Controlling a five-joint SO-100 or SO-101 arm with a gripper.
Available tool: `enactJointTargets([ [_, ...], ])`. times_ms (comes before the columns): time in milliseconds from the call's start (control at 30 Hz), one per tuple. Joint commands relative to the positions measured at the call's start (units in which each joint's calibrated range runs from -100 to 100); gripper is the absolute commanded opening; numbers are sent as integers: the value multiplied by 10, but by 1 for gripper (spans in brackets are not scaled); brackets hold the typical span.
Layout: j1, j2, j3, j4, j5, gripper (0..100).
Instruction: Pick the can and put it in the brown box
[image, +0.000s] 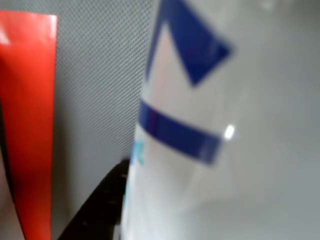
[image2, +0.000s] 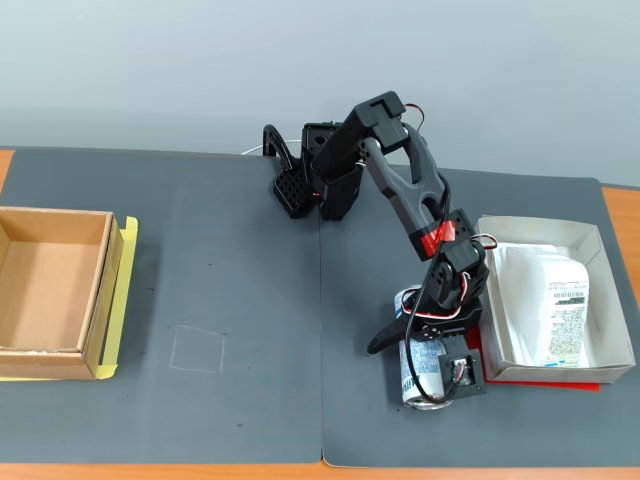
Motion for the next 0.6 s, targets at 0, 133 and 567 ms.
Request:
enactJointTargets([
  [0,4,-3,-29,-4,-2,39],
  [133,4,-3,-29,-4,-2,25],
  [567,5,-11,-29,6,2,7],
])
